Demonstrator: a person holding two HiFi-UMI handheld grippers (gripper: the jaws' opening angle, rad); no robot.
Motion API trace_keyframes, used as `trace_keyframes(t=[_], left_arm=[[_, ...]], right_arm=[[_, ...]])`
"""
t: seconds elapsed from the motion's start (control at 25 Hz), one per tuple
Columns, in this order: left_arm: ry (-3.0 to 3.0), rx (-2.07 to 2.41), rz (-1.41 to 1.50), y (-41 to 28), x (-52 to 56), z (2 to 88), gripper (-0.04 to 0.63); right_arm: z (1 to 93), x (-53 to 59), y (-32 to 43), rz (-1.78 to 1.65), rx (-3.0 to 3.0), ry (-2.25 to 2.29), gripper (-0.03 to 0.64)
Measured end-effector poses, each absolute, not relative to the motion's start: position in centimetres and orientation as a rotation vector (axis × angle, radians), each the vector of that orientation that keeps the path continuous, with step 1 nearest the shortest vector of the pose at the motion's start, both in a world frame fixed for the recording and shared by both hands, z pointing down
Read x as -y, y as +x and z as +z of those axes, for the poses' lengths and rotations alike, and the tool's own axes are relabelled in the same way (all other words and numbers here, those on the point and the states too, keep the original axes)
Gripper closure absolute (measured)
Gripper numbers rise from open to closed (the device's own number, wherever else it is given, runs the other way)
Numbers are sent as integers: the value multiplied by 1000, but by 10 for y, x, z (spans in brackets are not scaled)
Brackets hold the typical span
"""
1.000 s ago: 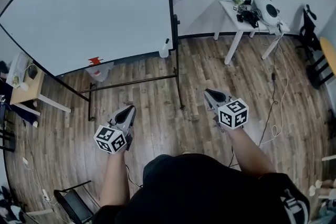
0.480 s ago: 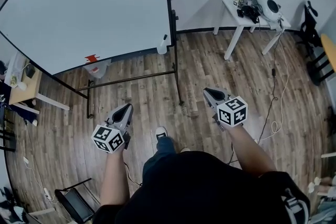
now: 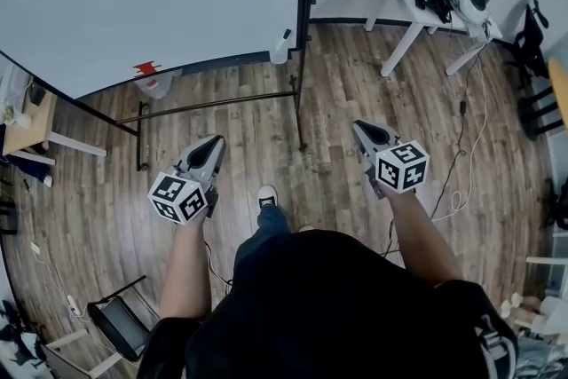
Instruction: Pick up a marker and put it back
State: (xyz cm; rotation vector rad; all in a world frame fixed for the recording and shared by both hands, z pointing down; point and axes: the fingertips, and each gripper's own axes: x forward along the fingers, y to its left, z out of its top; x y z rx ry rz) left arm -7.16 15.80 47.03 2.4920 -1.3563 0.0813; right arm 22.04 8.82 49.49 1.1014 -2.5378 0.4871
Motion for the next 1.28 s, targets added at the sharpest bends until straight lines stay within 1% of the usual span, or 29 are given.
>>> trace_keyframes(t=[0.64, 1.0, 1.28], left_arm=[[2558, 1269, 74, -129, -34, 470, 580], [2587, 1220, 69, -170, 16, 472, 580], [2606, 1199, 79, -203, 35, 469, 580]], right_arm=[[484, 22, 144, 476, 2508, 1146, 615], [480, 65, 105, 479, 2477, 1198, 614], [473, 80, 72, 473, 2471, 1223, 615]])
